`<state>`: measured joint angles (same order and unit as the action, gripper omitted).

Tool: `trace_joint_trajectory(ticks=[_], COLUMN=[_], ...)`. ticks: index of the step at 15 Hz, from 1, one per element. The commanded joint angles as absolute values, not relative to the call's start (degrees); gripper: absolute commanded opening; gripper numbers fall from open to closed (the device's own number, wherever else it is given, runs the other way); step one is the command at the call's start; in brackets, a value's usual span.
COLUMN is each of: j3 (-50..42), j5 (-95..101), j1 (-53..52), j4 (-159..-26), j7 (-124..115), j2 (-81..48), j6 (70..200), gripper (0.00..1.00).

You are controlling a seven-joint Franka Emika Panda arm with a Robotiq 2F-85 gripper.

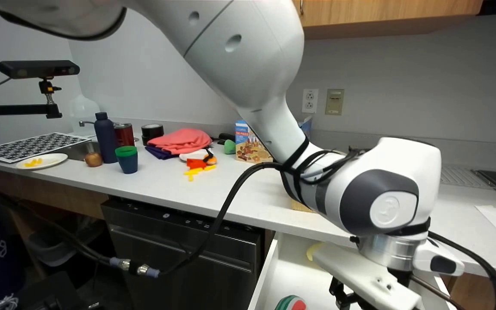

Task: Open the drawer, remove the pineapple and watermelon plush toy from the drawer and put them in the basket then close the drawer

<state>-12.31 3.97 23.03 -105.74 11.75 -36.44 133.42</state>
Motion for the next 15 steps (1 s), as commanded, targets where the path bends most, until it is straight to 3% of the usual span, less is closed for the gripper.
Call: trace_joint_trajectory(ticks=[1,15], j3=[-11.96,-6.74], j5=[2.98,1.35], j1=[23.77,25.53], j4=[-105.55,-109.62], j7=[13.15,25.77], j2=[-37.6,-34.55], j6=[134.43,132.94], gripper=[1.0,1.0])
